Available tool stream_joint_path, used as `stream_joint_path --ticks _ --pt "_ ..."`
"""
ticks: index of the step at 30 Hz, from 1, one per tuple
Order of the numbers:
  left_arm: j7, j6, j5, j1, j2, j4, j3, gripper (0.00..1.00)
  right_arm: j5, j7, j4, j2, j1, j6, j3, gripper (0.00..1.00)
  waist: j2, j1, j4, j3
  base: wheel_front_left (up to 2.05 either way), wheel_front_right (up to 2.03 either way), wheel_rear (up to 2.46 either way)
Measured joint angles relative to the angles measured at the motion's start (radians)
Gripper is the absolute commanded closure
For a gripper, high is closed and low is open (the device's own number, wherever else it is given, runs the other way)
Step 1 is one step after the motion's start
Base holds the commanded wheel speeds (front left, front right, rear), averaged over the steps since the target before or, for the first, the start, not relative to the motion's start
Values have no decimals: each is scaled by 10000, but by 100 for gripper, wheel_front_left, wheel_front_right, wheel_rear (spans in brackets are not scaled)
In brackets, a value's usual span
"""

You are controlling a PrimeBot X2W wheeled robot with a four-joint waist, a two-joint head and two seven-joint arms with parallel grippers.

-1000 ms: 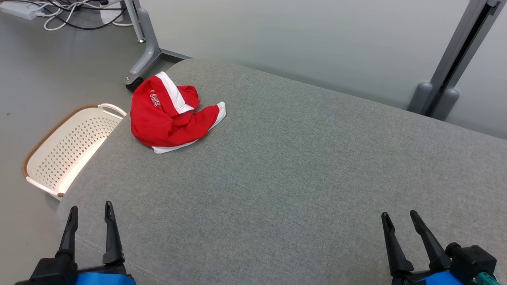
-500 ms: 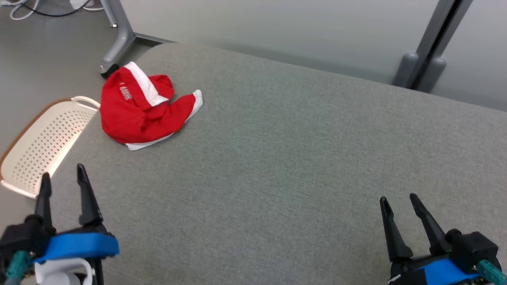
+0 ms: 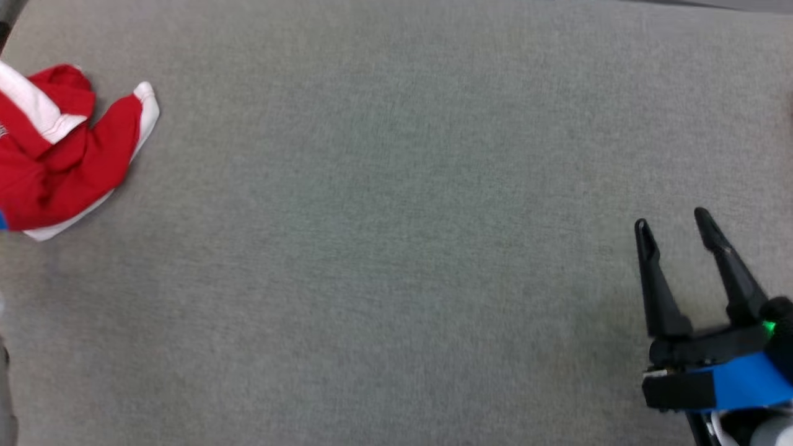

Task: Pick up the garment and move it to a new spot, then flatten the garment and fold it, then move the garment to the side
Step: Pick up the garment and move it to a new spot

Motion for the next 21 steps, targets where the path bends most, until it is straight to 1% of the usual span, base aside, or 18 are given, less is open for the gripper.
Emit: stream_joint_path --ticks 3,7,10,13,17,19,21 --pt "58 -121 -92 -833 451 821 132 0 -58 188 -667 -46 -105 2 -261 0 0 0 -237 540 0 0 0" --pt "491 -376 -261 -1835 757 2067 77 0 -100 433 -1317 -123 -164 0 -500 0 1 0 -393 1150 0 0 0" --pt "1118 -637 -303 -2358 917 3093 -178 0 -128 614 -1588 -167 -190 0 -604 0 0 -1 -450 1501 0 0 0" --pt "2069 -817 -345 -2779 1009 4130 -433 0 -127 702 -1774 -224 -221 2 -754 0 1 -1 -475 1742 0 0 0" --pt "3381 -972 -514 -3176 976 5269 -648 0 -113 750 -1939 -267 -220 0 -903 0 0 -2 -446 1939 0 0 0" --pt "3940 -1068 -675 -3282 897 5639 -713 0 -111 759 -1987 -274 -216 2 -945 0 -1 -2 -424 1986 0 0 0" --pt "4272 -1078 -736 -3470 892 5866 -746 0 -109 779 -2015 -280 -215 0 -980 0 -1 -3 -388 2010 0 0 0"
